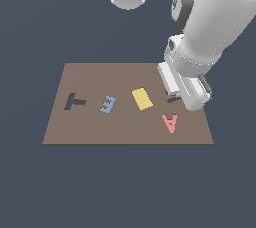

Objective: Insert a designated object into the corresponding slot on a board.

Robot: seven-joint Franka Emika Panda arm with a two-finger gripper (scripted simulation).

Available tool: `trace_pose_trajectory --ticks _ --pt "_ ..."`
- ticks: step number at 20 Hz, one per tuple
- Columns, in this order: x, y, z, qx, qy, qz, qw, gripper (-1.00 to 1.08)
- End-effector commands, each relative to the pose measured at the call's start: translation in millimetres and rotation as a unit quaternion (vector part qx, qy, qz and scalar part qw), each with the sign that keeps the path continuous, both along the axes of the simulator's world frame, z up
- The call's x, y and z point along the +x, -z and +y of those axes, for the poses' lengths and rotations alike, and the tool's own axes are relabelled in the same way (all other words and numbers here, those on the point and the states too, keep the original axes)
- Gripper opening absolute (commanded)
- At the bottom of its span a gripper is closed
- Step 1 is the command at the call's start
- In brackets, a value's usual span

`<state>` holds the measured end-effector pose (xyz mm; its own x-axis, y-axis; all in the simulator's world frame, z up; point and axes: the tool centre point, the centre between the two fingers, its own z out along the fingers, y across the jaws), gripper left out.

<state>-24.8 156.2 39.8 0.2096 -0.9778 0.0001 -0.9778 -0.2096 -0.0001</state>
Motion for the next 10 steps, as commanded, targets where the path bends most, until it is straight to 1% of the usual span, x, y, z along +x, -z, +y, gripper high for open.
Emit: trace_pose_trajectory --ticks 1,6,10 --pt "7 0 2 0.000 0.026 0.000 0.9997 -1.00" --pt "16 0 3 0.000 0.061 0.000 0.9981 -1.00" --pt "20 -1 3 0.000 0.077 0.000 0.9970 -1.00"
